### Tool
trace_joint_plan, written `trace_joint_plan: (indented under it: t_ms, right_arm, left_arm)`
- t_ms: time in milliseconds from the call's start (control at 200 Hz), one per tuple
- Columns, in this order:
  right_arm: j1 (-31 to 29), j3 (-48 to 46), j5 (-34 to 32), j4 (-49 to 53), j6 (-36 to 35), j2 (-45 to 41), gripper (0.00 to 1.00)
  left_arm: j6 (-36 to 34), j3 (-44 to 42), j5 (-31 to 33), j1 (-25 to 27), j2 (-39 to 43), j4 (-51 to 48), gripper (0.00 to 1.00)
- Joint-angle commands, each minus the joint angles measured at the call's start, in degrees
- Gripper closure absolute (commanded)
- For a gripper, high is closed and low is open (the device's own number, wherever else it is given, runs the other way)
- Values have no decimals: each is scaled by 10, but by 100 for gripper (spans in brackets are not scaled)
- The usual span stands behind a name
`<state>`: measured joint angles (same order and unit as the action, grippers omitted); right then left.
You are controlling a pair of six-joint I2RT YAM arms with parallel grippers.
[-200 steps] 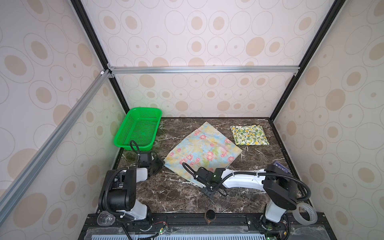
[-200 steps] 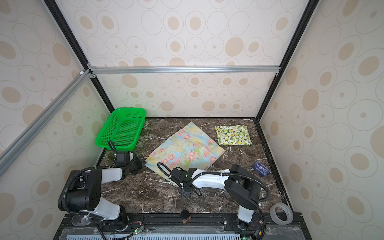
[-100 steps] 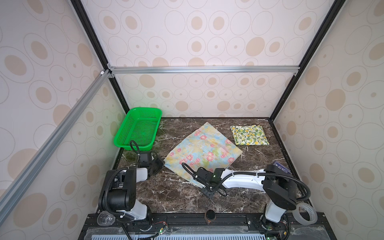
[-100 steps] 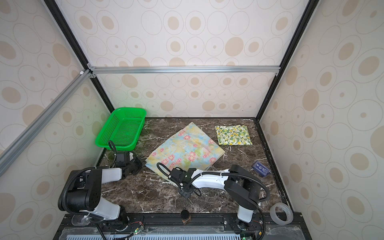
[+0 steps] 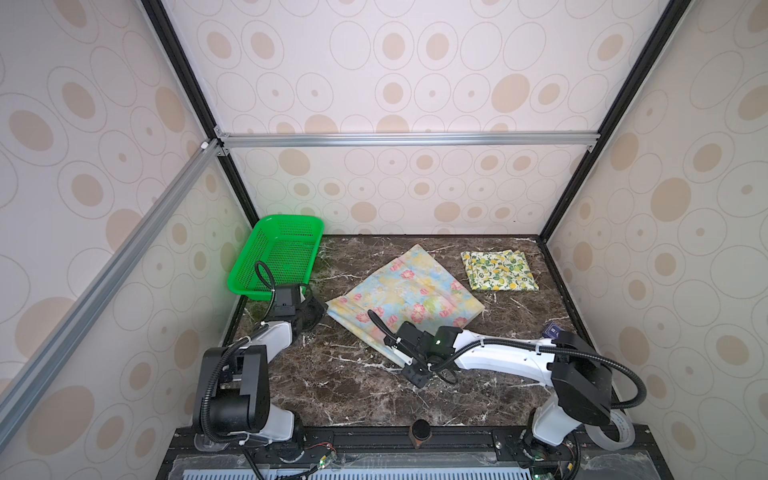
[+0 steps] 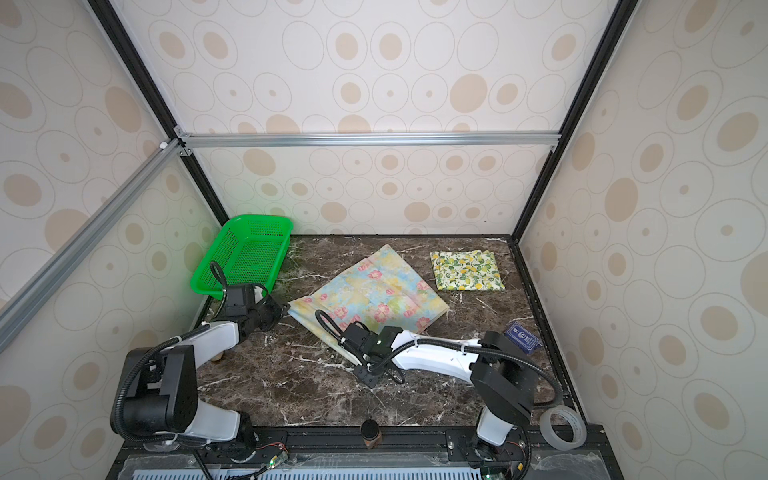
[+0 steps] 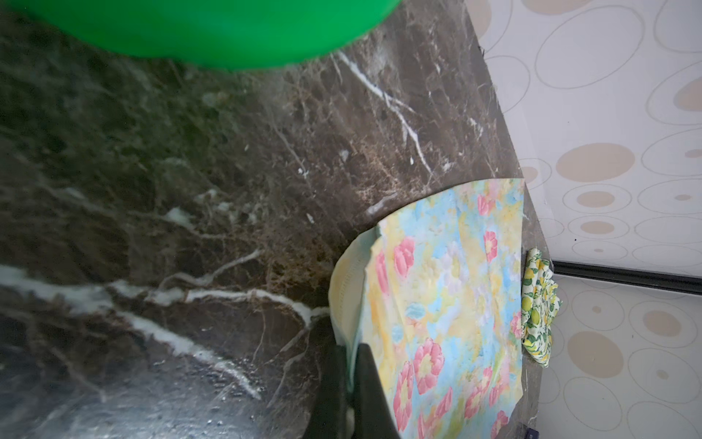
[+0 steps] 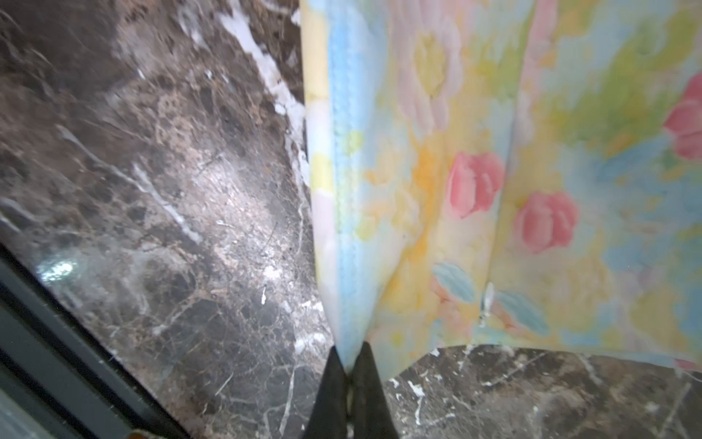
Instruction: Fold and stack the skirts
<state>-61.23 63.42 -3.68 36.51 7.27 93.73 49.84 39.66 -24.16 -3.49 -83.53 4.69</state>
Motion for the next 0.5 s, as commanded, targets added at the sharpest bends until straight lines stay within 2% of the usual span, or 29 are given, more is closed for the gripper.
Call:
trace_joint_plan:
  t_ms: [0,265,490]
  right_arm:
    - [5,25,12,50,-25,-30,100]
    - [5,70,20,88,-42,-63,100]
    - [0,74,38,91,-45,-90,100]
  left_arm:
    - [-18,40,23,-5,21,-56,100]
    - [-16,83,27,-16,57,-93,100]
    - [-25,104,28,-26,85,-131,100]
